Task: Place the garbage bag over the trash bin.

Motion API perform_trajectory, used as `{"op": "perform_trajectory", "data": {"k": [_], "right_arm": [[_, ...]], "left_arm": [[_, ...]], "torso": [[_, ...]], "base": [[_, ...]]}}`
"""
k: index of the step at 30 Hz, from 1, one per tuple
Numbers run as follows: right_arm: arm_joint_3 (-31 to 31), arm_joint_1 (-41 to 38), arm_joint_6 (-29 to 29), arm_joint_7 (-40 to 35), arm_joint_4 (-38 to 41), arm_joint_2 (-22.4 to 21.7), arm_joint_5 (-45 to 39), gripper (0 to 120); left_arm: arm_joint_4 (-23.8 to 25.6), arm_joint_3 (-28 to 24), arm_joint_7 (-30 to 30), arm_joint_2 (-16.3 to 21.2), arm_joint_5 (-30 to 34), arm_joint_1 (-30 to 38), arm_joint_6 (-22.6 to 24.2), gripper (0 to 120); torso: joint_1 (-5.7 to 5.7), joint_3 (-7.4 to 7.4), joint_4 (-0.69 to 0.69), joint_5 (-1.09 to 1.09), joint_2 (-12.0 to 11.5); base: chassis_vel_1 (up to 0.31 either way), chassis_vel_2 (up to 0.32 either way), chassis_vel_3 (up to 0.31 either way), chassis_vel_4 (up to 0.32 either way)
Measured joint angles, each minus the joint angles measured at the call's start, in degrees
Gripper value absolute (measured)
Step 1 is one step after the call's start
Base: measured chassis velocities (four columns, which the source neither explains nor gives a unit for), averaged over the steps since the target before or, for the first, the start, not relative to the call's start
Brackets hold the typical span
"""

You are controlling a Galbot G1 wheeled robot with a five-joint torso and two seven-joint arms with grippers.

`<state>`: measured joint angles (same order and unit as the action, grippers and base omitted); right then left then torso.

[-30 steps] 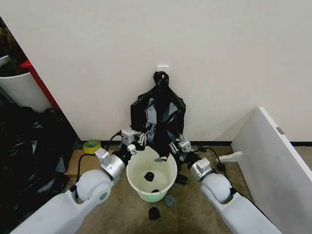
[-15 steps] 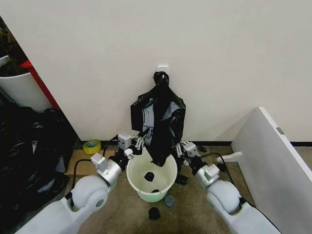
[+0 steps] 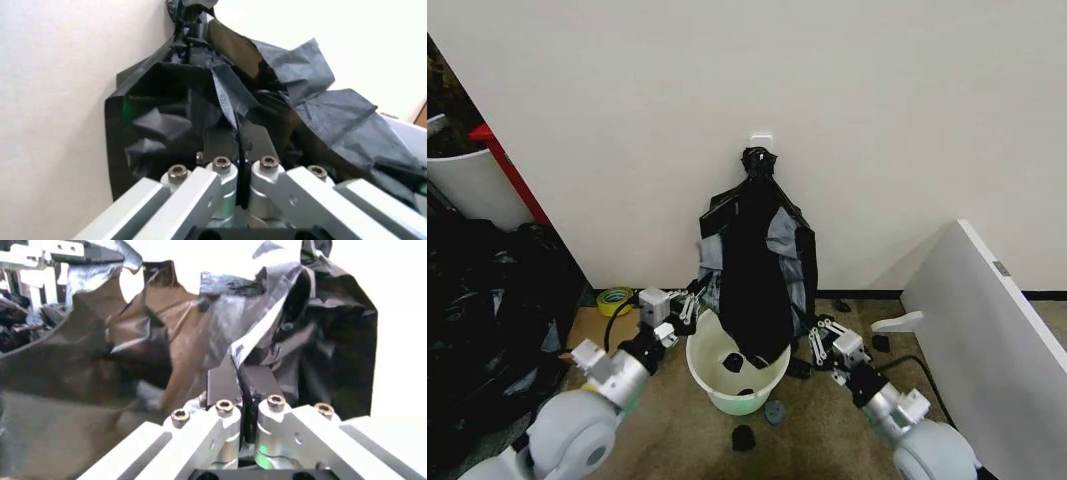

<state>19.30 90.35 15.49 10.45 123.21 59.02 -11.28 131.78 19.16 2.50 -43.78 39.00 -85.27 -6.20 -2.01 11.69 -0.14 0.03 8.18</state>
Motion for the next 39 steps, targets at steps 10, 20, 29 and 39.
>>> {"op": "perform_trajectory", "data": {"k": [10, 20, 29, 39], "right_arm": [[-0.78, 5.85, 2.05, 3.02, 3.37, 1.18, 1.41, 0], [-2.3, 9.15, 5.3, 5.44, 1.99, 2.72, 3.01, 0], [-3.06, 9.36, 7.14, 5.8, 0.22, 3.31, 1.89, 0], [-7.28, 0.69, -1.71, -1.51, 1.63, 5.89, -9.87, 0]], "left_arm": [[5.16, 5.41, -1.1, 0.23, -3.11, -9.46, -1.78, 0], [5.37, 6.68, -1.61, -0.37, -5.06, -12.93, -2.86, 0], [3.41, 5.45, -1.72, -1.28, -6.86, -12.32, -4.28, 0], [-0.08, 3.78, 0.15, -2.0, -0.04, 1.06, -2.06, 0]], "torso": [[0.0, 0.0, -0.02, 0.0, 0.0], [0.0, 0.01, -0.01, 0.0, 0.0], [0.0, 0.01, -0.02, -0.01, -0.01], [-0.01, 0.02, -0.02, 0.0, -0.01]], "base": [[0.0, 0.0, 0.0, 0.0], [0.0, 0.0, 0.0, 0.0], [0.0, 0.0, 0.0, 0.0], [0.0, 0.0, 0.0, 0.0]]}}
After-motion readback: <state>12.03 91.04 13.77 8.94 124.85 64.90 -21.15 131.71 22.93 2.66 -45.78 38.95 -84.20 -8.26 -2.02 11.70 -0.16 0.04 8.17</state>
